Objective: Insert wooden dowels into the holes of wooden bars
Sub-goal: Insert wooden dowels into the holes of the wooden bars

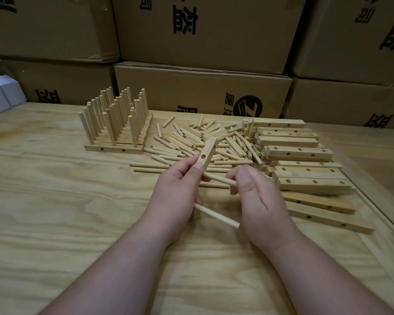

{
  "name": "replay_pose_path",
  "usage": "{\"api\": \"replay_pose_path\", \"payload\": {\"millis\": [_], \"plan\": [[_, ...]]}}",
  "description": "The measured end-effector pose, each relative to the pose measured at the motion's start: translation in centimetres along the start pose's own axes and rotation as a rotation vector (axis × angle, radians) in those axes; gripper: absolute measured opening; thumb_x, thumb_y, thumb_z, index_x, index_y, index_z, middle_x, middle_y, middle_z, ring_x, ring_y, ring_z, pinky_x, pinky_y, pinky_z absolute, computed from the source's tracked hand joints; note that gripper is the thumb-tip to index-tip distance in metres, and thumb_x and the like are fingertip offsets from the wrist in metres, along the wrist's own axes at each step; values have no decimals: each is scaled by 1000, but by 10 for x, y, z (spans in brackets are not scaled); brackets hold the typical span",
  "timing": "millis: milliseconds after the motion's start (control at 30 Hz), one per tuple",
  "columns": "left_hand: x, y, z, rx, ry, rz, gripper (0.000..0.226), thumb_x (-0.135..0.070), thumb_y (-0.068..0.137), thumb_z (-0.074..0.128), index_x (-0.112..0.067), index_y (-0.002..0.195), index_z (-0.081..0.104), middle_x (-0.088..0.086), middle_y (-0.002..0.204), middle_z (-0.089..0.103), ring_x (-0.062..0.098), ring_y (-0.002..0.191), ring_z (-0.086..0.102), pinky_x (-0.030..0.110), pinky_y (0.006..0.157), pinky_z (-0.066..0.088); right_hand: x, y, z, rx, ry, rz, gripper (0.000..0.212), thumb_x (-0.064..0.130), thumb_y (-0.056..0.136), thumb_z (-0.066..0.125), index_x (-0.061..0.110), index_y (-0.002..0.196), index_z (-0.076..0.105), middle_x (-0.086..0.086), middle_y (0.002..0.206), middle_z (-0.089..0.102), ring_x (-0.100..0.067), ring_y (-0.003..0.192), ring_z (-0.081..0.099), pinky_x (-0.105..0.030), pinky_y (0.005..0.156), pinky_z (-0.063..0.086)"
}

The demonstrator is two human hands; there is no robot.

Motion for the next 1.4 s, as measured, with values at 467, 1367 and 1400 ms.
{"api": "replay_pose_path", "payload": {"millis": [467,1367,1400], "plan": [[3,12,-9,-130,-505,-177,25,-27,106,50,-20,121,68,1,79,70,11,46,46,23,44,41,-2,-5,10,203,-212,119,26,35,94,58,23,72,63,10,58,58,-7,53,52,-22,45,35],[-2,6,-4,-41,-399,-102,23,-23,108,43,-23,122,60,10,99,78,16,54,56,28,54,41,-12,0,2,37,-608,336,10,35,91,52,28,88,59,6,94,55,-21,91,59,-40,80,52],[-3,6,-4,-39,-395,-101,22,-22,107,44,-27,123,59,11,100,78,16,53,57,28,54,41,-12,1,1,0,-565,335,9,35,92,52,29,89,56,7,92,57,-20,88,59,-40,78,52]]}}
Point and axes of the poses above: each hand's wrist, its own y-axis towards the middle knuckle, its own z-axis out of the palm, x = y × z, the point moved 3 cm from there along y, towards the middle knuckle
